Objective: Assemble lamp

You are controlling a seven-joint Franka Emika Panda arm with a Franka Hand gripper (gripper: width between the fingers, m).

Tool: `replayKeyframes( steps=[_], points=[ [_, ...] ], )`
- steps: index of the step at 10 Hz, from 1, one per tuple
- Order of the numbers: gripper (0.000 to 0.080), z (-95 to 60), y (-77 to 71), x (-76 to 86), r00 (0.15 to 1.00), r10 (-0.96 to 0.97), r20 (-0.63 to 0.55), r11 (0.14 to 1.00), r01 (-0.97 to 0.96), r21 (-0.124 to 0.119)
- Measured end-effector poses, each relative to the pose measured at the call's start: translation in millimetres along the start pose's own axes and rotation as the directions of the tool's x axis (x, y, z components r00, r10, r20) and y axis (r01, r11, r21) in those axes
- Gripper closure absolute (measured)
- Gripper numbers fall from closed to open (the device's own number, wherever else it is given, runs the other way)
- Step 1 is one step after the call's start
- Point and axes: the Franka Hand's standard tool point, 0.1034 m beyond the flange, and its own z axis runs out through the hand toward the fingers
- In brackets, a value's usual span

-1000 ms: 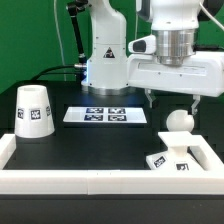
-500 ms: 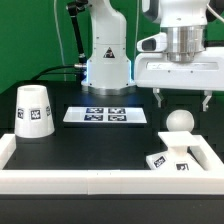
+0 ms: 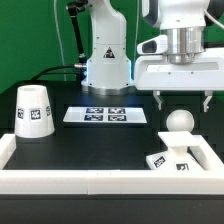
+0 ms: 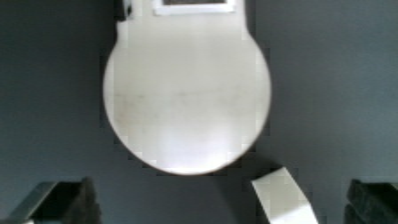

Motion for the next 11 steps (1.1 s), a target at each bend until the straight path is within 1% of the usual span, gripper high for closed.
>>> replayKeyframes(
  steps=[1, 2, 3, 4, 6, 7, 8, 10, 11],
  points=[
    [0.0101, 2.3, 2.6, -1.5, 1.0, -0.023, 0.007, 1.0, 0.023, -0.005],
    [0.0101, 3.4, 3.8, -1.7, 0.999, -0.043, 0.001, 0.999, 0.043, -0.002],
    [0.0101, 5.5, 7.8, -4.2, 0.997, -0.071, 0.026, 0.997, 0.071, -0.015],
    [0.0101, 5.5, 11.8, -3.2, 0.993, -0.083, 0.085, 0.996, 0.086, -0.034],
    [0.0101, -0.5, 11.3, 0.5, 0.975, -0.074, 0.21, 0.994, 0.089, -0.062],
    [0.0101, 0.1, 14.0, 2.3, 0.966, -0.085, 0.244, 0.992, 0.105, -0.067],
    [0.0101, -0.2, 19.1, 0.5, 0.944, -0.09, 0.318, 0.989, 0.121, -0.079],
    [0.0101, -3.1, 13.0, 4.7, 0.92, -0.107, 0.376, 0.987, 0.143, -0.07],
    [0.0101, -6.5, 11.1, 1.3, 0.888, -0.138, 0.438, 0.983, 0.176, -0.046]
  ],
)
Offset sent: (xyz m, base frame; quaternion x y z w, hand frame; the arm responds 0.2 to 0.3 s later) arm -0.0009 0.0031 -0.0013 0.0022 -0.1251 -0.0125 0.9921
